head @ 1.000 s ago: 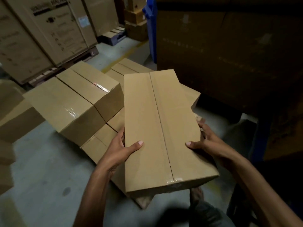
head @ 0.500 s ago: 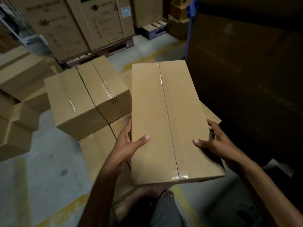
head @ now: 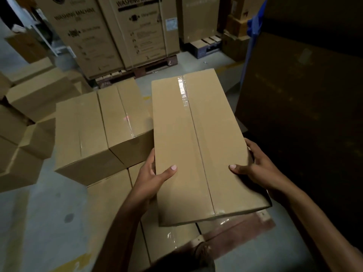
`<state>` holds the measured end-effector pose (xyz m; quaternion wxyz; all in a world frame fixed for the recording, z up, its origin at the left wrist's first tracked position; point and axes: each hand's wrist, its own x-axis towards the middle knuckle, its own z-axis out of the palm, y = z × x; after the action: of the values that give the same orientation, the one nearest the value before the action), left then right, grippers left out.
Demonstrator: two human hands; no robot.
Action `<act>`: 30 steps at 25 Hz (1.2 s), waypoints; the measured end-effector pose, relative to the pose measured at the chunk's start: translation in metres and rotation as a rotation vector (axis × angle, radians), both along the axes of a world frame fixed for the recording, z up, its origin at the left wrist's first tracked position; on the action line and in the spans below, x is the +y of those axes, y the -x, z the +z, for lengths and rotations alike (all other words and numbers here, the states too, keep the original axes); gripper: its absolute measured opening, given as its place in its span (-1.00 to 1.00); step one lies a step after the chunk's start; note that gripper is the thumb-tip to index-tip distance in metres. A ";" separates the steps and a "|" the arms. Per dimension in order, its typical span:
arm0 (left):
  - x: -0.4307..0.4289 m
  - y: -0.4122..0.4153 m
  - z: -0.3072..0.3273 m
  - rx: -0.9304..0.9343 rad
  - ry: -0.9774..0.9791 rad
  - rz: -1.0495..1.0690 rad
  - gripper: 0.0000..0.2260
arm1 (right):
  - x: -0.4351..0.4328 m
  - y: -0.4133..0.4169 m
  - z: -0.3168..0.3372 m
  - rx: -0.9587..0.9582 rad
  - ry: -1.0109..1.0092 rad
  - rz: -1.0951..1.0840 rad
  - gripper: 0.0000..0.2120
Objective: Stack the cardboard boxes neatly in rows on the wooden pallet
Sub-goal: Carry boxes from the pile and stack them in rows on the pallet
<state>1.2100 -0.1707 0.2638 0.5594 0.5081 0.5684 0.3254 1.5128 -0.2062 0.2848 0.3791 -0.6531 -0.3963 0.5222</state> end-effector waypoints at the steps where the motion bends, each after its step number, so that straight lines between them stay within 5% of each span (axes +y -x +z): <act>1: 0.020 -0.003 -0.005 0.004 0.005 0.018 -0.36 | 0.024 -0.005 -0.004 -0.004 0.001 0.014 -0.25; 7: 0.144 -0.007 -0.020 0.054 0.061 0.096 -0.06 | 0.157 -0.010 -0.019 -0.017 0.013 0.066 -0.23; 12: 0.220 -0.023 -0.013 0.044 0.061 0.159 -0.31 | 0.250 -0.016 -0.017 -0.061 0.015 0.140 -0.21; 22: 0.294 -0.048 0.019 0.086 0.073 0.267 -0.34 | 0.357 -0.041 0.035 -0.121 0.020 0.297 -0.17; 30: 0.383 -0.029 -0.075 0.160 0.082 0.321 -0.29 | 0.440 -0.028 -0.064 -0.069 0.027 0.323 -0.31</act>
<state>1.2391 0.2124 0.1887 0.4733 0.4120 0.6977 0.3456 1.5408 0.2335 0.2209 0.2677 -0.6032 -0.5020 0.5590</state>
